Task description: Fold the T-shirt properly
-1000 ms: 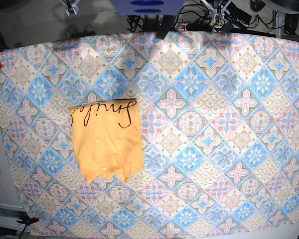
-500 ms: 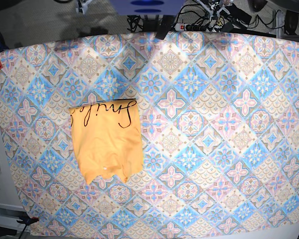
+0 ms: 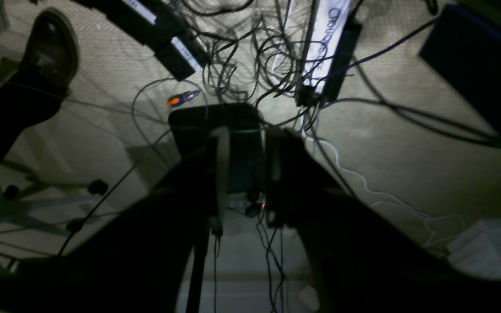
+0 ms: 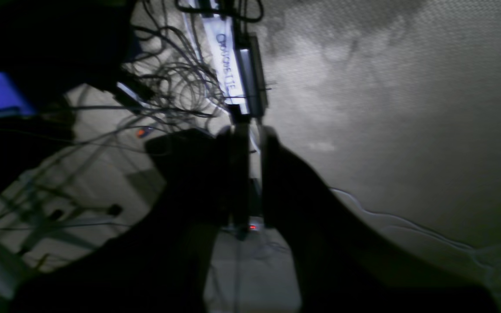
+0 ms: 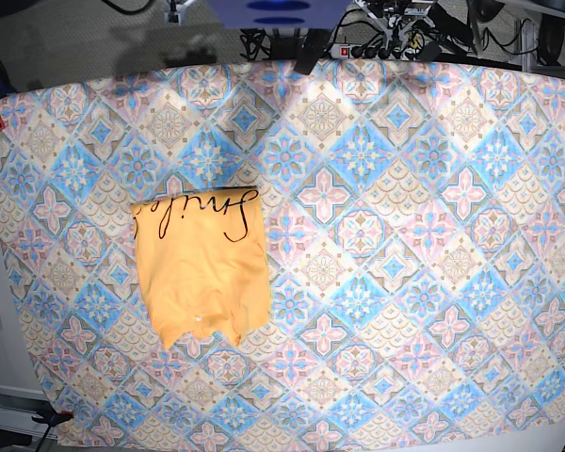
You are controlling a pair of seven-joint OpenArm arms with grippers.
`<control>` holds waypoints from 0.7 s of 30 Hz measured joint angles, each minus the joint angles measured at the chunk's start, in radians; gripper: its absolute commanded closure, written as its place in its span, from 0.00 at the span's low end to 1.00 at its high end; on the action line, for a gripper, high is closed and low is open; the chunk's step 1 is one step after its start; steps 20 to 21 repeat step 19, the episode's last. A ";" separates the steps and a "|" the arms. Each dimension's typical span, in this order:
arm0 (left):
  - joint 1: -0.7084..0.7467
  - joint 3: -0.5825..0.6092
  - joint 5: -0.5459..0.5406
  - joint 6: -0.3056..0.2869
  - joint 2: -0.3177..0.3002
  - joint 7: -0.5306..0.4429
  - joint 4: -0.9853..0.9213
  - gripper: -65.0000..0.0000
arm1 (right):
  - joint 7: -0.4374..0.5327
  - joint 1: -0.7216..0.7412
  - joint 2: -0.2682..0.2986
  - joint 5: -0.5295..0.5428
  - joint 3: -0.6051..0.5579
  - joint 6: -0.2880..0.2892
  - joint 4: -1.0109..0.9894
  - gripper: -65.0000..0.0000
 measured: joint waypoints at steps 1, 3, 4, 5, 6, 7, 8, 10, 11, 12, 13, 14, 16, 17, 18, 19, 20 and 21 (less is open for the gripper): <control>-0.003 0.000 0.001 -0.003 0.000 -0.002 0.000 0.79 | 0.002 0.005 -0.013 0.000 0.000 0.005 0.000 0.93; -0.007 0.000 0.002 -0.003 -0.001 -0.003 0.000 0.79 | 0.002 0.022 -0.042 0.002 0.000 0.006 0.000 0.93; -0.010 0.000 0.020 -0.003 -0.001 -0.002 0.000 0.79 | 0.002 0.030 -0.056 0.000 0.000 0.007 0.000 0.93; -0.012 0.000 0.045 -0.002 -0.003 -0.003 0.000 0.79 | 0.003 0.036 -0.066 0.001 0.000 0.008 0.000 0.93; -0.013 0.000 0.068 -0.002 -0.003 -0.002 0.000 0.79 | 0.003 0.041 -0.072 0.000 0.000 0.007 0.000 0.93; -0.013 0.000 0.093 -0.002 -0.004 -0.003 0.000 0.79 | 0.006 0.043 -0.075 0.001 0.000 0.008 0.004 0.93; -0.014 0.000 0.114 -0.002 -0.005 -0.003 0.000 0.79 | 0.008 0.043 -0.078 0.001 0.000 0.007 0.008 0.93; -0.014 0.000 0.145 0.000 -0.005 -0.003 0.000 0.79 | 0.006 0.041 -0.080 0.001 0.000 0.006 0.008 0.93; -0.015 -0.001 0.150 0.000 -0.003 -0.003 0.000 0.79 | 0.006 0.038 -0.080 0.000 0.000 0.007 0.007 0.93; -0.015 -0.002 0.156 0.000 -0.003 -0.003 0.000 0.79 | 0.005 0.036 -0.080 0.001 0.000 0.005 0.007 0.93; -0.019 -0.002 0.161 0.000 -0.003 -0.002 0.000 0.79 | 0.005 0.035 -0.080 0.001 0.000 0.003 0.006 0.93; -0.021 -0.002 0.161 -0.003 -0.003 -0.003 -0.001 0.79 | 0.005 0.035 -0.081 0.001 0.000 0.003 0.006 0.93; -0.030 -0.002 0.162 -0.003 -0.003 -0.002 -0.001 0.79 | 0.005 0.041 -0.092 0.001 0.000 -0.002 0.006 0.93; -0.033 -0.002 0.162 -0.003 -0.003 -0.003 -0.001 0.79 | -0.002 0.050 -0.098 0.001 0.000 0.000 0.006 0.93; -0.035 -0.002 0.162 -0.002 -0.003 -0.004 -0.001 0.79 | -0.002 0.057 -0.103 0.001 0.000 0.003 0.007 0.93; -0.037 -0.002 0.162 -0.002 -0.003 -0.007 0.000 0.79 | 0.003 0.064 -0.105 0.000 0.000 0.004 0.007 0.93; -0.037 -0.002 0.162 -0.002 -0.003 -0.007 0.000 0.79 | 0.003 0.064 -0.105 0.000 0.000 0.004 0.007 0.93; -0.037 -0.002 0.162 -0.002 -0.003 -0.007 0.000 0.79 | 0.003 0.064 -0.105 0.000 0.000 0.004 0.007 0.93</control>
